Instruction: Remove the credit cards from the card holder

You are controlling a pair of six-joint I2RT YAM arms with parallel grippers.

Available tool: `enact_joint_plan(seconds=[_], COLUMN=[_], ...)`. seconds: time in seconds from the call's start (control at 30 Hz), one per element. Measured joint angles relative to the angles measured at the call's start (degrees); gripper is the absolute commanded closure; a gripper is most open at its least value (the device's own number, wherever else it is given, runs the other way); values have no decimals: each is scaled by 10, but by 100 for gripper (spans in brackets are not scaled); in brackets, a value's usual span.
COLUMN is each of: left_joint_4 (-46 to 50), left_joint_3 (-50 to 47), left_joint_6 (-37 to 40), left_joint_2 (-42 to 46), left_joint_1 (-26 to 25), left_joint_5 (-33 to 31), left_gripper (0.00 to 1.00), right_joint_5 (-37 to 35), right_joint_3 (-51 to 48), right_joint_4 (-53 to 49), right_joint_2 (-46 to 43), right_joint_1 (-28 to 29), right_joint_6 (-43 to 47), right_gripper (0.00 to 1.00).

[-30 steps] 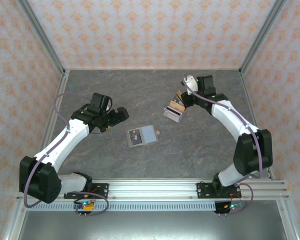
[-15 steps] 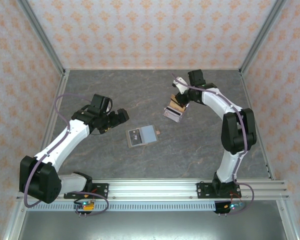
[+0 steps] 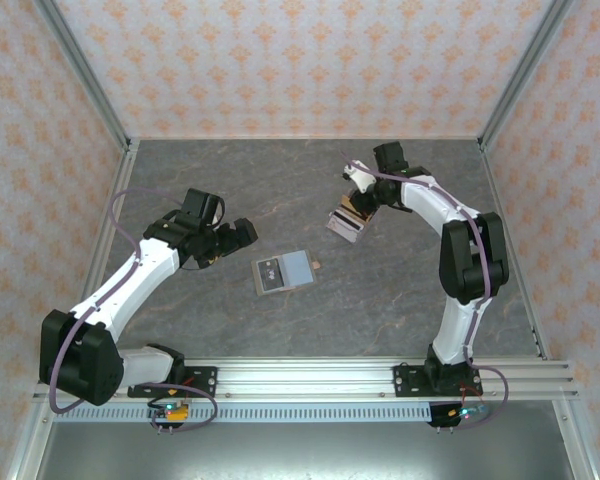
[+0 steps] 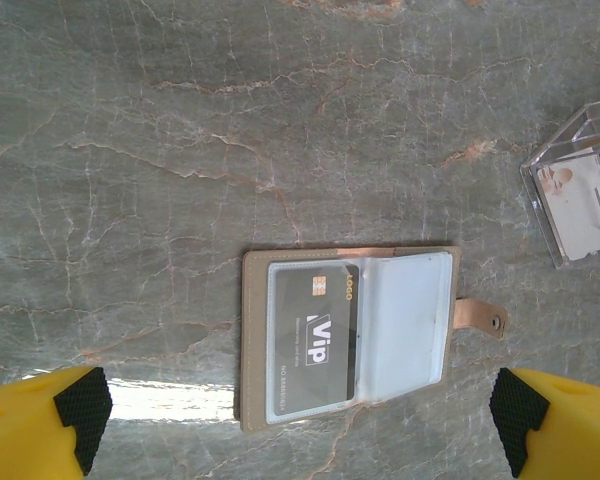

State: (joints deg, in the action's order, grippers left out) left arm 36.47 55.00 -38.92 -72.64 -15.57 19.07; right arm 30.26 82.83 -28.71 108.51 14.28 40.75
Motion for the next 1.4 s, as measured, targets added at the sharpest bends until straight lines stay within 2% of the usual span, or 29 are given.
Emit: enact_joint_plan(seconds=[0.3,0.73,0.83,1.07,1.4], left_joint_4=[0,0,0,0,-1], left_joint_3=[-5,-9,-9,-9,-17], left_joint_6=[0,0,0,0,-2], left_joint_2=[-4,-8,-9,-11,-15], left_joint_1=[0,0,0,0,0], left_joint_5=[2,4,4,4,3], left_gripper=[0,0,0,0,0], right_joint_5=[-19,-20,-21,-39,-60], right_joint_3=[0,17,24,-1,-90], right_joint_4=[3,-9,-9,0,15], right_joint_2=[0,0,-4,-79,-202], right_joint_1=[-1,-2,-2,8,96], right_joint_6=[-2,-38,-67,-226,-506], right_gripper=[94,64,61,47,45])
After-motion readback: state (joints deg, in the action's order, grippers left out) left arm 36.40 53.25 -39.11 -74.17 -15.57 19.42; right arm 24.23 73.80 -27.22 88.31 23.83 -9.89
